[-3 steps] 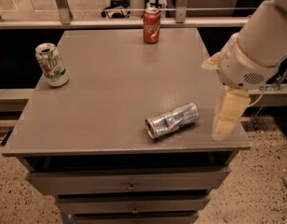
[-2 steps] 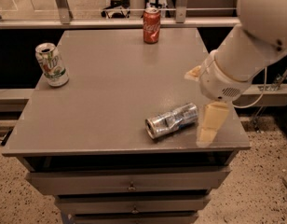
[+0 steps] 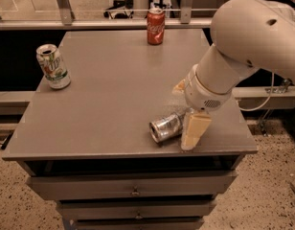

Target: Move redbull can near 7up can

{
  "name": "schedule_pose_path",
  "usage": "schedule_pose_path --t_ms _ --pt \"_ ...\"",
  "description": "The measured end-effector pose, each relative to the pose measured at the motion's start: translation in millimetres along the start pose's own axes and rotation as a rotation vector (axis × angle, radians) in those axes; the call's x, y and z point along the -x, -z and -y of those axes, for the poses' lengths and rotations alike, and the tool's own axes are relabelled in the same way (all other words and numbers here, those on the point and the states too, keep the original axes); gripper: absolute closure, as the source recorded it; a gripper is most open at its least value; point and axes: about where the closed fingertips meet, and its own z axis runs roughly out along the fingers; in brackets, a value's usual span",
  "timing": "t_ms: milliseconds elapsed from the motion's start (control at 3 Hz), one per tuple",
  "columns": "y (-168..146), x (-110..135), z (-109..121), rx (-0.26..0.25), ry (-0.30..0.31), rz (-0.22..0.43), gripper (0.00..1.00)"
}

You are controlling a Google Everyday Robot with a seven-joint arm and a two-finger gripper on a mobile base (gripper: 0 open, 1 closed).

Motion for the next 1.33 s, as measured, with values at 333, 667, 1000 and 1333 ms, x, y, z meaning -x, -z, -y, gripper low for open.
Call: schedule_pose_path --t_ms 333,667,1000,1333 --pt "-6.8 -2.5 12.4 -0.009 -0.007 -0.018 0.46" --pt "-1.5 -6.8 25.7 -0.031 -0.007 -0.028 0.70" --pt "18.0 -12.6 42.8 -0.075 0.001 -0.037 0.94" --pt "54.0 -20.8 67.1 -0.139 -0.008 -0.025 1.00"
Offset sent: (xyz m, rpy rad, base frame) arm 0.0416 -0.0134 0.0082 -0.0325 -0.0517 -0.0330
